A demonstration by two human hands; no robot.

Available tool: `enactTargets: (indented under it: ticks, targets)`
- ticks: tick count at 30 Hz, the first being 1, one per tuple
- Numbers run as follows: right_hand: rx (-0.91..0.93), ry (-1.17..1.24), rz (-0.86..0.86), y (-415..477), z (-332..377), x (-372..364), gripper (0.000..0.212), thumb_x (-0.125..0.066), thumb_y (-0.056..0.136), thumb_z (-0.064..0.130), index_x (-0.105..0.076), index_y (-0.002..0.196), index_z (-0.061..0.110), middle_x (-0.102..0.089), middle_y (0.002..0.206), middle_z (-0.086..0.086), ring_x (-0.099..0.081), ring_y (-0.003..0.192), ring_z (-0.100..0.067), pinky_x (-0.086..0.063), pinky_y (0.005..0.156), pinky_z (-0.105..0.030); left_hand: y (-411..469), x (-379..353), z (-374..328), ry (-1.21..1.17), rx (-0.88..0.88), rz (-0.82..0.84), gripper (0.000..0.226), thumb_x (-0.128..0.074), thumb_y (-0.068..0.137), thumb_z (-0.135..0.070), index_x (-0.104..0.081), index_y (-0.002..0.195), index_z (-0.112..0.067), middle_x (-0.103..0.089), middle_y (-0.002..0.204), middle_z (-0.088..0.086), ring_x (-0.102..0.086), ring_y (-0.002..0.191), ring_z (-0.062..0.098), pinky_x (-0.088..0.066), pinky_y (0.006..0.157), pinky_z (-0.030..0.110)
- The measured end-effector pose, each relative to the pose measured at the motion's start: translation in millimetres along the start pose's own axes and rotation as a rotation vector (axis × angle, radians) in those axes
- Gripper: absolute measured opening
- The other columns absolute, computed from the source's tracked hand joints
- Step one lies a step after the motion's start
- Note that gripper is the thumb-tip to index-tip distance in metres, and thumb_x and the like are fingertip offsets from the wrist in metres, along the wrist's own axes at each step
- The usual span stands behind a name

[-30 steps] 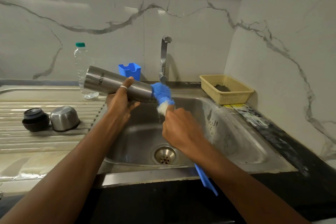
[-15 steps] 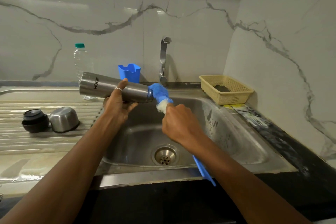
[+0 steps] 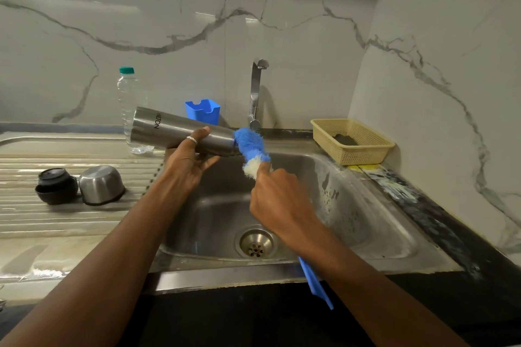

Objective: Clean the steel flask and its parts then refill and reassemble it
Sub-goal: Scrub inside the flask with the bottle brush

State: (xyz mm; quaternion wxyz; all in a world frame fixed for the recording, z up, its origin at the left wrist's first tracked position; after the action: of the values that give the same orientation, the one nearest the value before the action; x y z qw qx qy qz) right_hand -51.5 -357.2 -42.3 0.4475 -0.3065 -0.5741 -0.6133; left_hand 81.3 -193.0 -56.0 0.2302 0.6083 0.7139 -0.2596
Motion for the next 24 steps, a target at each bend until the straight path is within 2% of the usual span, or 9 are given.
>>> enactTargets:
  ticks: [3,8,14,17,20,24]
  targets:
    - [0.012,-0.018,0.008,1,5,0,0.052,-0.049,0.101,0.014,-0.035,0.148,-0.003,-0.067,0.115,-0.016,-0.069,0.1,-0.031,-0.044,0.072,-0.033,0,5,-5,-0.058,0.01,-0.031,0.067,-0.085,0.078,-0.013,-0.05,0.136,-0.007,-0.069,0.12,0.017,-0.074,0.099,0.033,-0.063,0.076,0.051]
    - [-0.034,-0.028,-0.045,18,0,1,0.04,-0.05,0.101,0.015,-0.046,0.136,-0.002,-0.068,0.111,-0.014,-0.069,0.095,-0.03,-0.042,0.068,-0.032,-8,-2,3,0.027,-0.004,0.013,0.063,-0.084,0.08,-0.016,-0.05,0.133,-0.01,-0.069,0.116,0.014,-0.074,0.099,0.03,-0.064,0.073,0.047]
    - [0.0,-0.01,0.014,-2,2,-5,0.043,-0.047,0.1,0.013,-0.042,0.14,-0.002,-0.068,0.112,-0.015,-0.069,0.096,-0.03,-0.043,0.07,-0.032,-6,2,2,0.001,0.007,-0.011,0.066,-0.083,0.08,-0.02,-0.051,0.137,-0.008,-0.07,0.118,0.015,-0.074,0.1,0.031,-0.063,0.065,0.044]
    - [-0.071,-0.002,-0.004,19,-4,-2,0.035,-0.051,0.1,0.013,-0.051,0.131,0.0,-0.068,0.11,-0.016,-0.068,0.097,-0.031,-0.043,0.07,-0.033,-10,-2,8,0.028,0.01,0.021,0.066,-0.083,0.08,-0.018,-0.051,0.137,-0.008,-0.069,0.121,0.017,-0.073,0.103,0.034,-0.063,0.068,0.048]
    - [-0.081,0.017,0.013,15,-5,-4,0.033,-0.053,0.099,0.013,-0.052,0.129,0.0,-0.068,0.107,-0.015,-0.068,0.093,-0.029,-0.047,0.07,-0.032,-11,-5,12,0.082,-0.002,0.015,0.065,-0.085,0.077,-0.018,-0.052,0.133,-0.009,-0.07,0.12,0.017,-0.073,0.103,0.035,-0.063,0.071,0.051]
    - [-0.016,0.058,0.035,-8,-1,-10,0.036,-0.051,0.101,0.016,-0.049,0.134,0.002,-0.068,0.105,-0.011,-0.065,0.085,-0.022,-0.044,0.067,-0.028,-2,3,7,0.06,0.006,-0.044,0.065,-0.086,0.077,-0.019,-0.054,0.132,-0.007,-0.07,0.118,0.018,-0.073,0.099,0.034,-0.062,0.062,0.045]
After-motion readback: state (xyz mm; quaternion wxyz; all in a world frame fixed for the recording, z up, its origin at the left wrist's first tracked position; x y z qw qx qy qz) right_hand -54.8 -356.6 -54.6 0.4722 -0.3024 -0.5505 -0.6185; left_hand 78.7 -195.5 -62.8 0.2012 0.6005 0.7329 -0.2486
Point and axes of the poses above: each hand's wrist, its own y-axis towards the middle knuckle, its own x-axis out of the back of the hand, z = x × y, the point moved 2 cm from there along y, towards the middle knuckle
